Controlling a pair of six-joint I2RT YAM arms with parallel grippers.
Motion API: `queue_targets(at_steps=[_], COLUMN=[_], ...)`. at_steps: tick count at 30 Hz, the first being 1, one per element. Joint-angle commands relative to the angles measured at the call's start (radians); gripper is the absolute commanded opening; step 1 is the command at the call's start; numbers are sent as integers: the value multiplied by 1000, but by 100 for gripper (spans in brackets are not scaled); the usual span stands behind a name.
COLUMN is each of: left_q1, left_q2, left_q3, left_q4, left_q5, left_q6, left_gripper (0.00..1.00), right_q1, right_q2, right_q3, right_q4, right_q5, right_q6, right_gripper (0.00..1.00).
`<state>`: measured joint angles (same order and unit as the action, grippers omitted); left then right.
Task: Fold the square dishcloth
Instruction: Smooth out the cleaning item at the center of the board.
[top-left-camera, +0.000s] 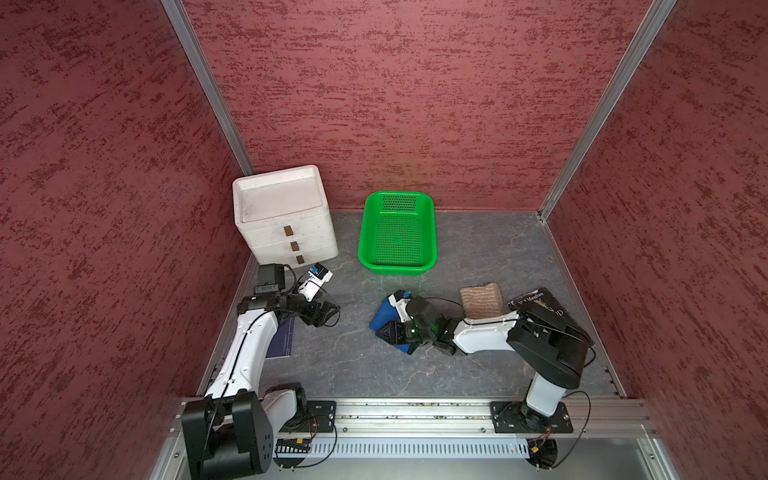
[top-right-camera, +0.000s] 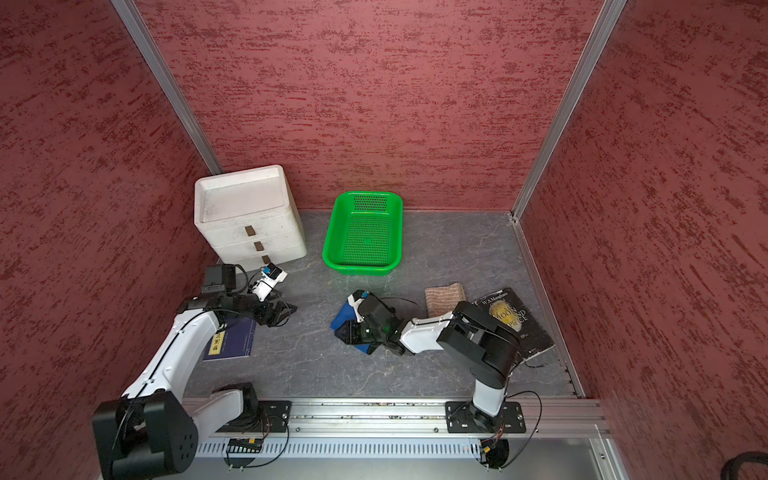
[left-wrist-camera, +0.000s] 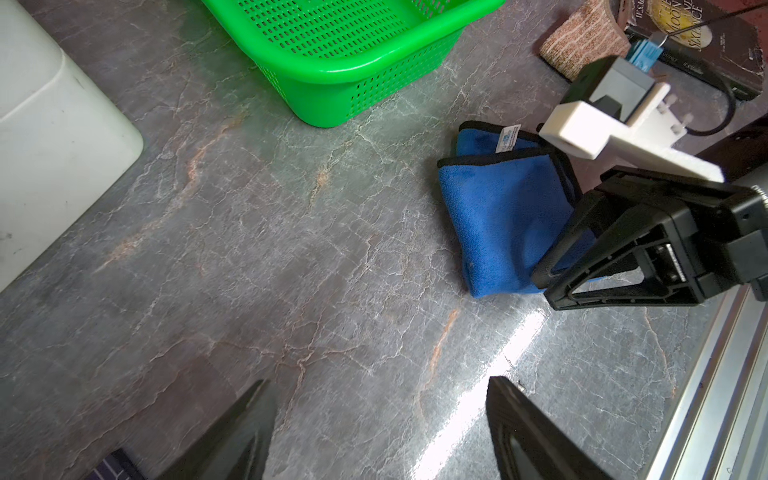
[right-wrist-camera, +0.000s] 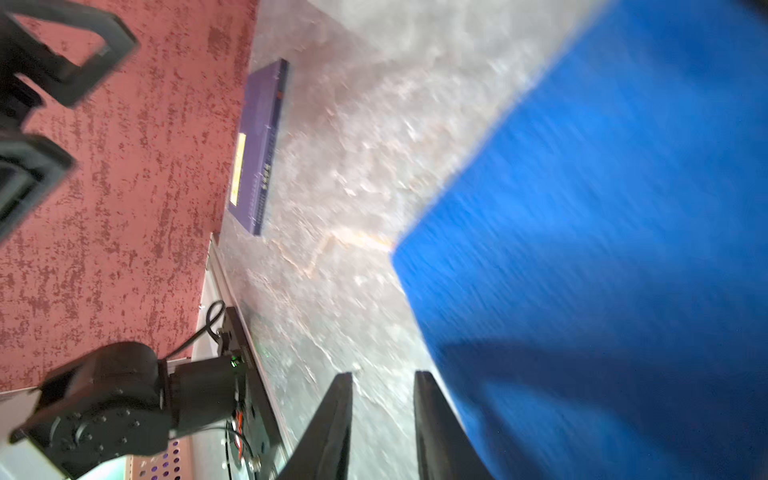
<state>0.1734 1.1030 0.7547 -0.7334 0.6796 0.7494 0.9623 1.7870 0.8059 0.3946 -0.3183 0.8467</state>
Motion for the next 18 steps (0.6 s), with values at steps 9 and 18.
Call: queue_targets(at_steps=[9, 18], left_q1=[11, -7], left_q2=[-34, -9], left_q3=[0, 1], left_q4=[-4, 59], left_q5=[34, 28], left_q6=[-22, -107], left_gripper=[84, 85], right_q1=[-31, -39], right_q2=[173, -75], right_q3=[115, 150], right_q4=[-41, -238], right_q5=[6, 33], right_q6=[-57, -185], right_gripper=[33, 64])
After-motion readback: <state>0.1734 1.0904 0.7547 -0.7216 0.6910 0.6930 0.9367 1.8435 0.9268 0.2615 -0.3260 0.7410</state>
